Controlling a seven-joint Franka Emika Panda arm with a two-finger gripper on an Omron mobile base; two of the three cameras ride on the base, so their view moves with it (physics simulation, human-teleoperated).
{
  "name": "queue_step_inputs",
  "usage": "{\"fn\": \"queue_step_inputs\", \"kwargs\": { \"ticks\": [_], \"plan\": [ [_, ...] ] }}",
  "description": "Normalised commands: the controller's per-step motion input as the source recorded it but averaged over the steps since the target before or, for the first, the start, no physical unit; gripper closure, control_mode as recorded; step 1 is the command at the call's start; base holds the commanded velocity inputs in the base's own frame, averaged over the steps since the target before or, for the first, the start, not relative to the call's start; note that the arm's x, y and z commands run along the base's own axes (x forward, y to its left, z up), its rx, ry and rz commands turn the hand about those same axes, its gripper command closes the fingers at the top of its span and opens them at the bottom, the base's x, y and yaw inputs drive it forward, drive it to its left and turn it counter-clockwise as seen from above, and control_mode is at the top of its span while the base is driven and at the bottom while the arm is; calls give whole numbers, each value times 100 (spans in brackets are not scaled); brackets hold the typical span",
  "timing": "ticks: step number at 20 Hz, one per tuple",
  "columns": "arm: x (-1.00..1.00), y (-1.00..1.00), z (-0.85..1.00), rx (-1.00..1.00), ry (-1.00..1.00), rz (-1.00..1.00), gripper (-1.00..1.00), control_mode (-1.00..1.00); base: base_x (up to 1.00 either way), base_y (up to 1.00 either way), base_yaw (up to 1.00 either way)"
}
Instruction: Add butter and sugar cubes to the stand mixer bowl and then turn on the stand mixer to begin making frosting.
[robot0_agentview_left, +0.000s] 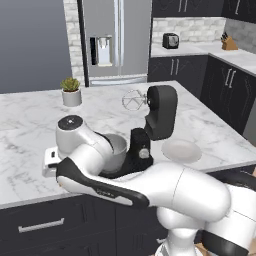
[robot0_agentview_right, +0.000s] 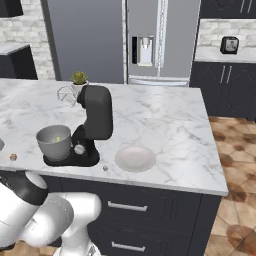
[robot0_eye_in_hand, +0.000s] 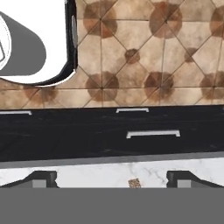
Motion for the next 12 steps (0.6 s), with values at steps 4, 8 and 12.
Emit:
{"fn": "queue_step_inputs", "kwargs": {
  "ticks": [4, 8, 12],
  "plan": [
    [36, 0, -42, -6, 0, 0, -100, -100, 0, 0, 0],
    [39, 0, -34, -4, 0, 0, -100, -100, 0, 0, 0],
    [36, 2, -35, -5, 1, 0, -100, -100, 0, 0, 0]
  ]
}}
